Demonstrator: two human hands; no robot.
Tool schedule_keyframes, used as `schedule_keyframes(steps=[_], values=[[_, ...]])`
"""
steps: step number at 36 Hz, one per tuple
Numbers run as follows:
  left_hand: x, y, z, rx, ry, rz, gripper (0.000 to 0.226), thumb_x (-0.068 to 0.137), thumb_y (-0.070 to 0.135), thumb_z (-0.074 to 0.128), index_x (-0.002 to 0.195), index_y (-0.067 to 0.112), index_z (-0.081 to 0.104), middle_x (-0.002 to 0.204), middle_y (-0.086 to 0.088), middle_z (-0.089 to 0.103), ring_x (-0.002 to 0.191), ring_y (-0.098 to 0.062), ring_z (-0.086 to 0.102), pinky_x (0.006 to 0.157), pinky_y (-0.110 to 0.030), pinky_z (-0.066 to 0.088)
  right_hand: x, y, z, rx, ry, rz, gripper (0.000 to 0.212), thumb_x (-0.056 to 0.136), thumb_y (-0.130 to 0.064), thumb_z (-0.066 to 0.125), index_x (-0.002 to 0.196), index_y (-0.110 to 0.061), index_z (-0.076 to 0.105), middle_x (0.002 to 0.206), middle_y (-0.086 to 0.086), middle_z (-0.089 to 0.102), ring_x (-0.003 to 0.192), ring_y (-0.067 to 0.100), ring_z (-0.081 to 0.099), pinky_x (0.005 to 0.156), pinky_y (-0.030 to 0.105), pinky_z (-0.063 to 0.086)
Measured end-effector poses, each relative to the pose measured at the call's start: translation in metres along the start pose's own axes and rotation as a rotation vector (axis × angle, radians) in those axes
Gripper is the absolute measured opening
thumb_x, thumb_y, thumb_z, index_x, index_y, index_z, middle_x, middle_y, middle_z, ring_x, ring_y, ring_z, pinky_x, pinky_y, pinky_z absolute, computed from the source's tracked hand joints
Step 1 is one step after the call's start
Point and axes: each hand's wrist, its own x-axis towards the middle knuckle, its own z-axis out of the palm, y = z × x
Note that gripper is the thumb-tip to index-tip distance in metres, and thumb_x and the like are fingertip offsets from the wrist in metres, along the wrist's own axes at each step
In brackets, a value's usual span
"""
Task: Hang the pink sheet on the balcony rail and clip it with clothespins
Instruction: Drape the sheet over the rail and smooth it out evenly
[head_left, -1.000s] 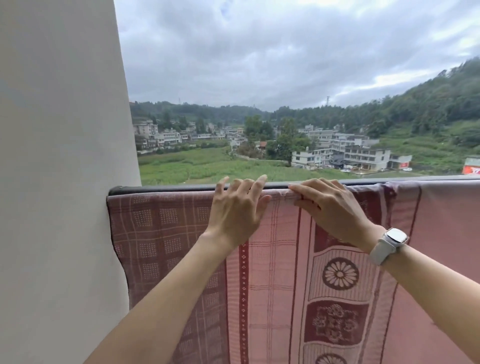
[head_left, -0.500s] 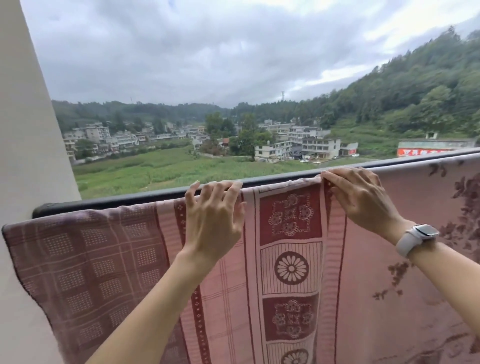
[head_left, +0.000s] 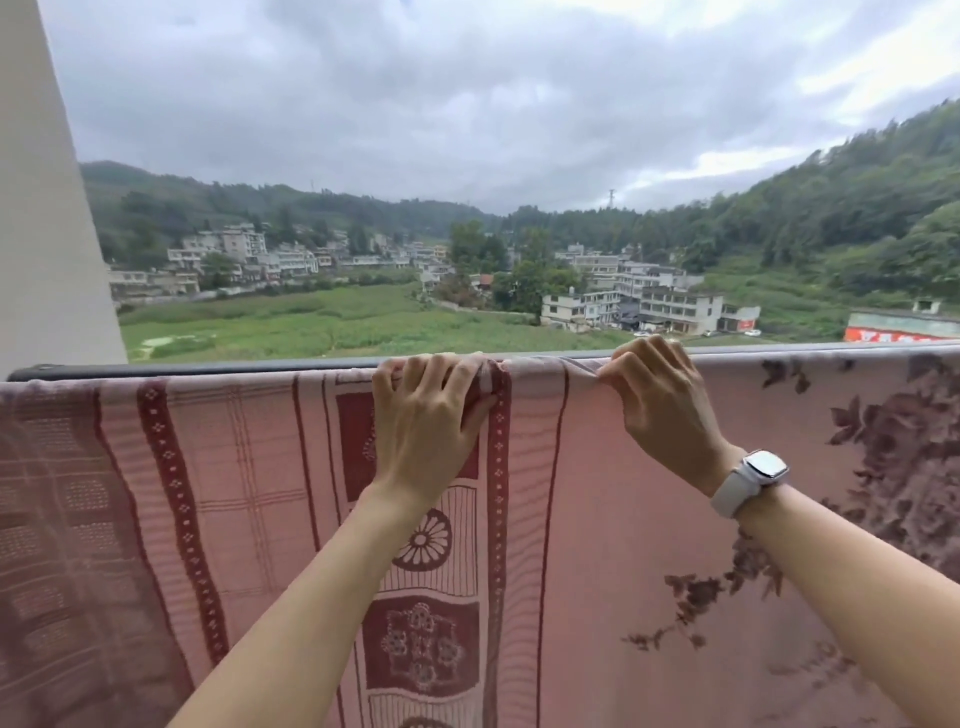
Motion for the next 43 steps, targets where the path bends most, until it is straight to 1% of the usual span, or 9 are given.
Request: schedule_keyframes(steps=[5,12,16,19,22,26,33,38,43], values=[[-0.01,-0.005,-0.004,-0.019,0.025,0.011,0.039,0.087,0.04,0.05,0.119,0.017,0.054,0.111,-0.001,0.061,0.106,-0.018,0.048,0.105,-0.04,0.022,-0.023,0.002,-0.005,0.073,0.061,-0.027,0.009,0.084,-0.003,0.057,0.075,-0.005,0.058,0.077,0.009,0.06,0.075,0.023,0.049,0.07,0.032,0.038],[0.001,0.015,-0.005,-0.018,-0.009,0.021,0.041,0.085,0.039,0.048,0.118,0.016,0.054,0.121,-0.005,0.058,0.115,-0.02,0.05,0.106,-0.053,0.024,-0.018,0.007,-0.005,0.098,-0.09,-0.085,0.008,0.079,0.001,0.062,0.074,-0.005,0.06,0.076,0.006,0.06,0.069,0.026,0.056,0.05,0.035,0.048],[0.023,0.049,0.007,-0.067,-0.119,0.143,0.045,0.087,0.041,0.042,0.125,0.018,0.051,0.128,-0.005,0.055,0.119,-0.022,0.049,0.102,-0.049,0.031,-0.021,0.014,-0.011,0.106,-0.087,-0.106,0.008,0.084,-0.006,0.058,0.089,-0.007,0.065,0.084,0.006,0.062,0.076,0.025,0.057,0.065,0.037,0.049],[0.026,0.07,0.021,-0.07,-0.146,0.177,0.041,0.09,0.04,0.044,0.124,0.02,0.052,0.12,-0.004,0.06,0.108,-0.024,0.055,0.094,-0.045,0.035,-0.031,0.026,-0.019,0.036,-0.057,0.043,0.029,0.086,-0.016,0.054,0.114,-0.009,0.057,0.103,0.006,0.059,0.092,0.024,0.051,0.079,0.036,0.041],[0.017,0.071,0.039,0.013,-0.046,0.191,0.045,0.084,0.024,0.063,0.127,0.021,0.051,0.118,-0.005,0.059,0.11,-0.026,0.053,0.098,-0.042,0.028,-0.041,0.05,-0.026,-0.067,-0.08,0.242,0.047,0.087,-0.03,0.046,0.13,-0.013,0.043,0.117,0.005,0.053,0.105,0.023,0.045,0.089,0.039,0.032],[0.015,0.067,0.046,0.018,0.049,0.202,0.045,0.083,0.015,0.065,0.126,0.021,0.054,0.118,-0.005,0.059,0.113,-0.024,0.049,0.102,-0.041,0.025,-0.049,0.071,-0.03,-0.093,-0.043,0.32,0.031,0.087,-0.03,0.046,0.11,-0.013,0.06,0.108,0.004,0.063,0.103,0.025,0.054,0.089,0.037,0.032],[0.018,0.071,0.051,-0.085,0.17,0.188,0.025,0.085,0.021,0.064,0.11,0.02,0.066,0.111,0.001,0.065,0.108,-0.019,0.052,0.1,-0.04,0.029,-0.044,0.084,-0.035,-0.031,0.025,0.291,0.019,0.085,-0.023,0.053,0.082,-0.009,0.064,0.085,0.004,0.062,0.082,0.02,0.051,0.073,0.032,0.035],[0.036,0.083,0.035,-0.26,0.243,0.188,0.011,0.081,0.013,0.07,0.091,0.018,0.072,0.092,0.006,0.071,0.09,-0.016,0.063,0.088,-0.035,0.038,-0.038,0.097,-0.052,-0.062,0.073,0.342,0.013,0.084,-0.017,0.054,0.077,-0.007,0.06,0.076,0.007,0.059,0.073,0.028,0.055,0.071,0.032,0.036],[0.025,0.089,0.027,-0.308,0.236,0.225,0.006,0.082,0.01,0.067,0.084,0.013,0.071,0.091,0.003,0.07,0.091,-0.016,0.063,0.084,-0.033,0.044,-0.06,0.089,-0.066,-0.069,0.069,0.257,0.008,0.085,-0.005,0.054,0.079,-0.002,0.06,0.079,0.009,0.059,0.074,0.025,0.054,0.068,0.034,0.044]])
